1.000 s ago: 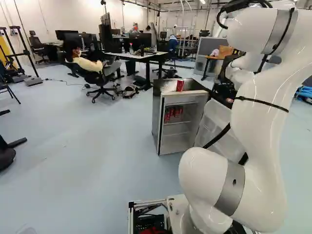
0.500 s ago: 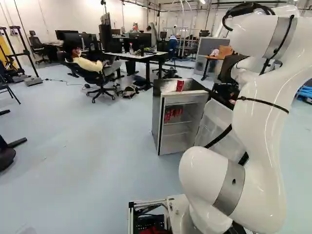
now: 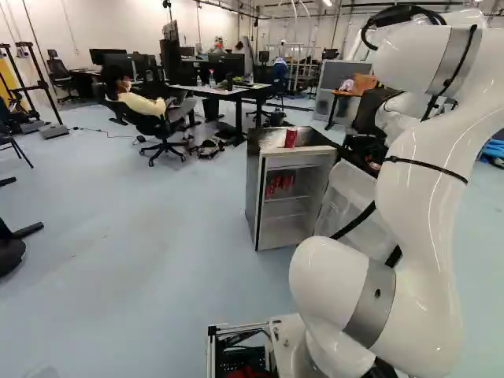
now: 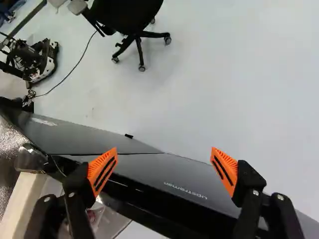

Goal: Grab a drink from the fridge

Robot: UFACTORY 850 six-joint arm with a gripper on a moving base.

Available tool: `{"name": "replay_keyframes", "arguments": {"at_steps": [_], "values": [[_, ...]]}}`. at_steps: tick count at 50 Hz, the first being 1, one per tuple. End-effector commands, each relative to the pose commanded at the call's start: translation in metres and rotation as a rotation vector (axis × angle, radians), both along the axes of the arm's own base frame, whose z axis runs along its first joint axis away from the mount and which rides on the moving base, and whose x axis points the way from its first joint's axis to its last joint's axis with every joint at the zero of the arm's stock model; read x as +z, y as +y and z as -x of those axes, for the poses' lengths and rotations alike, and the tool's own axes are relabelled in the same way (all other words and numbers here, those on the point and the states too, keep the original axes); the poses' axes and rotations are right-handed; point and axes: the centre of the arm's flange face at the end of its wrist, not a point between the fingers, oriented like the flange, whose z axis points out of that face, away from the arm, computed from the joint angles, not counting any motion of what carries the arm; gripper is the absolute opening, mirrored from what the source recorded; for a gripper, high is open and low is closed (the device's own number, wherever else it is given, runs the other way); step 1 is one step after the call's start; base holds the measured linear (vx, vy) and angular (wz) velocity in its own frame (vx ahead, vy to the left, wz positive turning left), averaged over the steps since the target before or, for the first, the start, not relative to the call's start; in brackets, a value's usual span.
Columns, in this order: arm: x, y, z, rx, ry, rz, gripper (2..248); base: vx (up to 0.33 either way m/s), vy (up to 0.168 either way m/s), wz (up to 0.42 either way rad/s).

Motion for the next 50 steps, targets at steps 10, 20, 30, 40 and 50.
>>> {"name": "replay_keyframes", "arguments": {"at_steps": [10,20,30,40,50], "values": [[0.0,0.0,0.0,0.0,0.0,-0.001,247,0.0,0.0,0.0],[0.0,0.0,0.0,0.0,0.0,-0.001,247,0.0,0.0,0.0],[0.0,0.0,0.001,-0.001,0.001,-0.001,247,0.0,0.0,0.0],[0.0,0.003,0.006,-0.002,0.005,-0.009,247,0.0,0.0,0.0],[0.001,0.008,0.013,-0.001,0.013,-0.021,247,0.0,0.0,0.0]]}}
